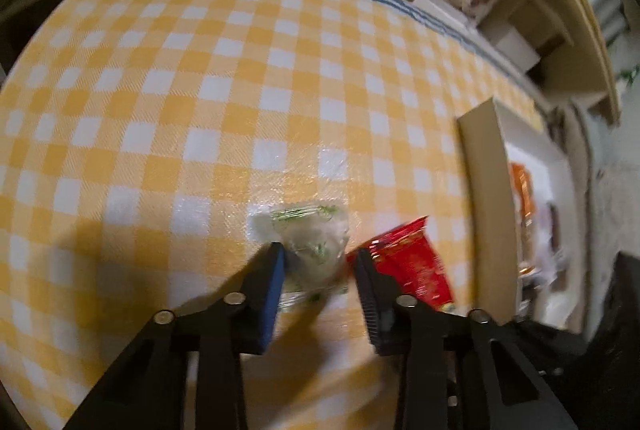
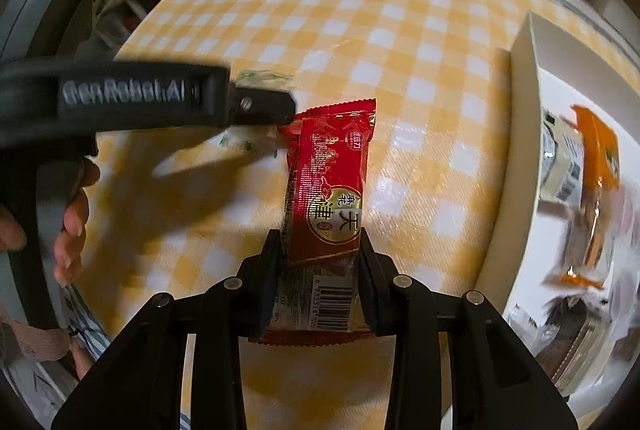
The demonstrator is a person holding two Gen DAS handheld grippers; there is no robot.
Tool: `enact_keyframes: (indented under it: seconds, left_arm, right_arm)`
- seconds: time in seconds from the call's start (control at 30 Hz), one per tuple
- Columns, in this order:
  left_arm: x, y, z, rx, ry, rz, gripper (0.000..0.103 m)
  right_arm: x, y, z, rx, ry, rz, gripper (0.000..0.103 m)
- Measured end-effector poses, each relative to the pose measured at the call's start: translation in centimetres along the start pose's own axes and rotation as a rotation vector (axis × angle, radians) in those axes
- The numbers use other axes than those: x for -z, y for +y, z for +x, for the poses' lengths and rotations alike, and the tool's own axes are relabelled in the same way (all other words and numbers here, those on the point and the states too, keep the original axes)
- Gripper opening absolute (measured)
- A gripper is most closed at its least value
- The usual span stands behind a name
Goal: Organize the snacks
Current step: 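Grasp the clear green-flecked packet with the left gripper while the right holds the red cake, then carry both packets into the white tray and open both grippers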
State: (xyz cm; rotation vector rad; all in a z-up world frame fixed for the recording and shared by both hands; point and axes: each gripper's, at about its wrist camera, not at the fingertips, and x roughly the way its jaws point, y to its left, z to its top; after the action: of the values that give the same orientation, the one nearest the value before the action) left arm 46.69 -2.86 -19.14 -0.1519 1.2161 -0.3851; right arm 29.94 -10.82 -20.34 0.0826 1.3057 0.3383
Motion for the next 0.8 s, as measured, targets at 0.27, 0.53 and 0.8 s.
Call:
enact_keyframes:
  seconds: [0.27, 0.53, 0.8]
  left_arm:
    - [0.5, -0.9, -0.3, -0.025, -0.024, 0.023, 0.024]
    - [0.7, -1.6, -4.5, -0.002, -0.109, 0.051, 0.024]
    - [1.7, -3.5, -9.9, 0.034, -0.203, 0.094, 0.024]
  right_arm:
    - [1.0, -2.0, -1.7, 0.021, -0.029, 0.056, 0.035]
    - [2.3, -4.3, -6.8, 0.041, -0.106, 0.074, 0.035]
    - [1.2, -6.3, -12.7, 0.068, -0.249, 0.111, 0.035]
